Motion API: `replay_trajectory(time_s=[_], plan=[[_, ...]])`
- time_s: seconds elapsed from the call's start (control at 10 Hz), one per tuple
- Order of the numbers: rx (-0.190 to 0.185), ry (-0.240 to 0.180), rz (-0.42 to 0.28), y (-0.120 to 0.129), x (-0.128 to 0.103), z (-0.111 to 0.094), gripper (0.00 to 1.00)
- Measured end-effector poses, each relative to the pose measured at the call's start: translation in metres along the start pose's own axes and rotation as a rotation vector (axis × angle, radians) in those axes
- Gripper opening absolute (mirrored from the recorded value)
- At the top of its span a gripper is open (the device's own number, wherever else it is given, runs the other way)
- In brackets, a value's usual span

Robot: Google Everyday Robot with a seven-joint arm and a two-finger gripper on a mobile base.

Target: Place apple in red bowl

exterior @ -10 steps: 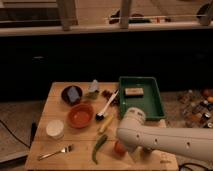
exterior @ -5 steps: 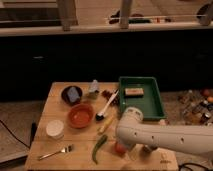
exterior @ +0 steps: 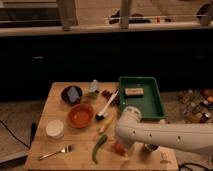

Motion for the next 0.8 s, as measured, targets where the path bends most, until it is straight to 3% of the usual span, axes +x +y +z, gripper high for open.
replay_trajectory(time_s=[0.2,0.5,0.8], plan=[[0.001,-0.001,0.01,-0.0007,0.0031,0.0041,0.28],[0.011,-0.006,0.021,-0.0003,0.0058,0.0061,0.02],[0.007,-0.006,0.017,-0.0001,0.0053,0.006,0.0]])
